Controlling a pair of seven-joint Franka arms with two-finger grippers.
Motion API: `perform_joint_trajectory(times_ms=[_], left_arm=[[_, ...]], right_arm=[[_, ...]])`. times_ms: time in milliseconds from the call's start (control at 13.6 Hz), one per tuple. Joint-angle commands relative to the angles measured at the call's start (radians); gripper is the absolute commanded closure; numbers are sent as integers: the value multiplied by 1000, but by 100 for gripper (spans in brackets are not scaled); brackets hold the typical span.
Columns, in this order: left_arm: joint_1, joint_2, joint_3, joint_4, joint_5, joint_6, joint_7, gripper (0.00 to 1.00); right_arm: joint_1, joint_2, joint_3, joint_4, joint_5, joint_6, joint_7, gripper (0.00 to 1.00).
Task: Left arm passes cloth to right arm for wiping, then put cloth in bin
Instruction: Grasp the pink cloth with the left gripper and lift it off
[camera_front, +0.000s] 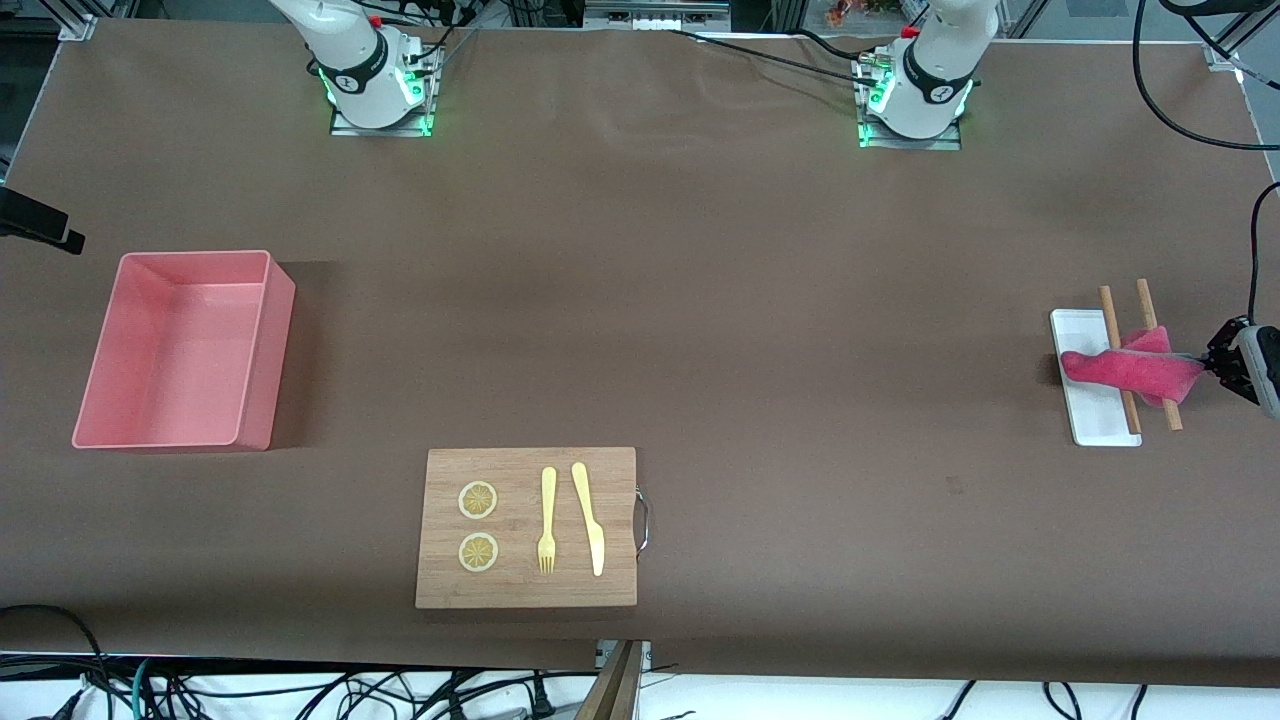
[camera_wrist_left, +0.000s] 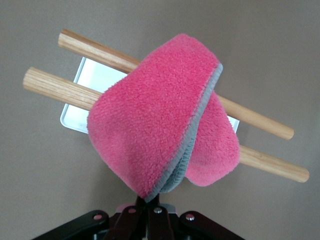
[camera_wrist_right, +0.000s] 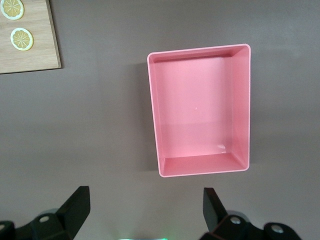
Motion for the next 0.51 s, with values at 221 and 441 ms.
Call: perform_joint_trajectory(times_ms=[221, 441], left_arm=[[6, -57, -7, 28, -7, -30, 19, 100], [-7, -120, -14, 28, 5, -117, -81, 100]], right_arm=[[-5, 9, 1, 24, -4, -5, -10, 0], [-5, 11, 1, 22, -4, -5, -10, 0]])
